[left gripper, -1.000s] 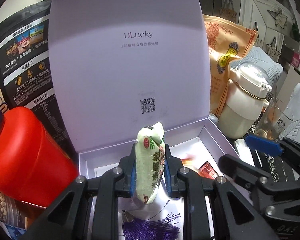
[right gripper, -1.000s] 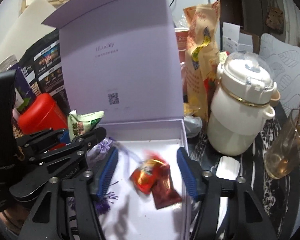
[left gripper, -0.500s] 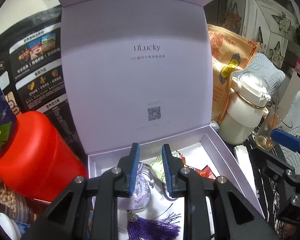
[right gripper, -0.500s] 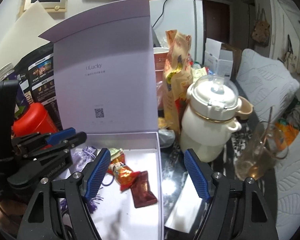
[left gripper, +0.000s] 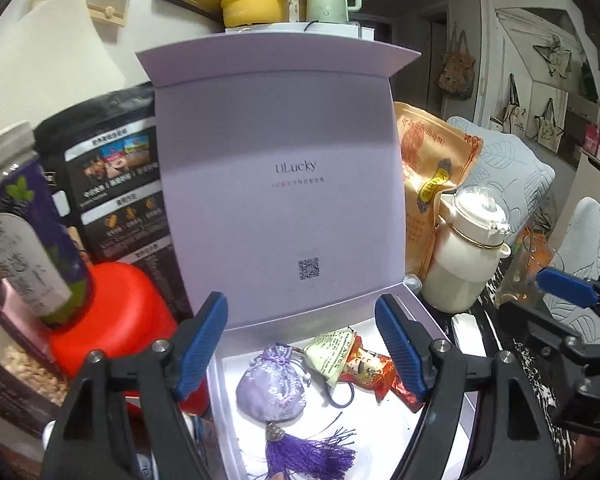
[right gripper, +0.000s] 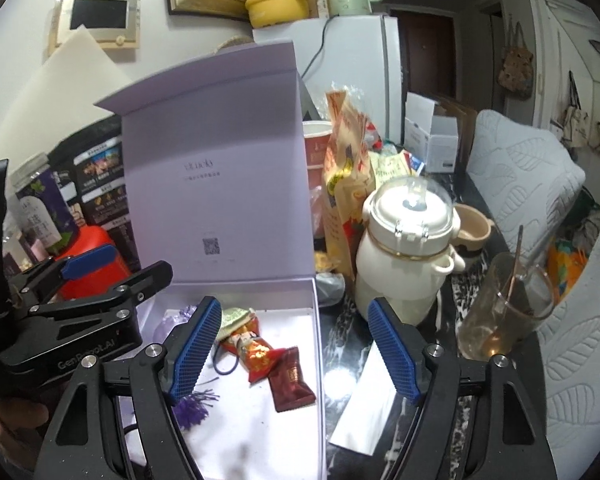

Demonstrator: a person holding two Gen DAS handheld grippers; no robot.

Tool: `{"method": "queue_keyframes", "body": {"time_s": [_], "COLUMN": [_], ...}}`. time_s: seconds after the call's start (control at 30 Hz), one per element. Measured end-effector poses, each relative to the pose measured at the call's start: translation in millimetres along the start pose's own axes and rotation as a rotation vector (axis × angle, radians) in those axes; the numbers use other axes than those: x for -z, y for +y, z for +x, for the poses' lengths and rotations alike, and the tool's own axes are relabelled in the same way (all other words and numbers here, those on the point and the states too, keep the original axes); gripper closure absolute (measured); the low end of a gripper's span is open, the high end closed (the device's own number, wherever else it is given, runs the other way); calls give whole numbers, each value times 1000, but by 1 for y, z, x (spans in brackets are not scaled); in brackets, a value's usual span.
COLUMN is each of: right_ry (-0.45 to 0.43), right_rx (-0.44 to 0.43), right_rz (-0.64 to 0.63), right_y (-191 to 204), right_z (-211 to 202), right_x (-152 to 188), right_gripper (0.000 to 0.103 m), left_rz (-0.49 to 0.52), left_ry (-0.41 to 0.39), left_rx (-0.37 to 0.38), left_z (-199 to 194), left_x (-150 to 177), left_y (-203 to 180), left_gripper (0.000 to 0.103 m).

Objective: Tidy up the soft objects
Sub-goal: 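Withdraw both grippers back from the lavender box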

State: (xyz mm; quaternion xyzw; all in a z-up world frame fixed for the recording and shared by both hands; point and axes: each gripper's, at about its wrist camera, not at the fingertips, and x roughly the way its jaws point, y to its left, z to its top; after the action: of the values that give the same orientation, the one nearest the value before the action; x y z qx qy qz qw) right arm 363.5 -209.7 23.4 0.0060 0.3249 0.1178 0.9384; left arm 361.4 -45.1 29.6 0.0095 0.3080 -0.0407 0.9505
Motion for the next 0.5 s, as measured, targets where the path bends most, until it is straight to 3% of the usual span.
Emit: {"method": "queue_keyframes", "body": {"time_s": [0.13,0.5], "right_ry": [-45,-91], "right_rx": [6,1], "right_rz": [-11,-32], "right_y": [4,15], "right_z": [-20,-76], "right_x": [-1,7], "right_gripper": [18,15], "left_rz": [-33,-21], "left_ry": [-10,-77], "left_rx": [-4,-22], "left_z": [-15,-77], "left_x": [-3,-1], "left_y": [6,5], "left_gripper": [27,27]}}
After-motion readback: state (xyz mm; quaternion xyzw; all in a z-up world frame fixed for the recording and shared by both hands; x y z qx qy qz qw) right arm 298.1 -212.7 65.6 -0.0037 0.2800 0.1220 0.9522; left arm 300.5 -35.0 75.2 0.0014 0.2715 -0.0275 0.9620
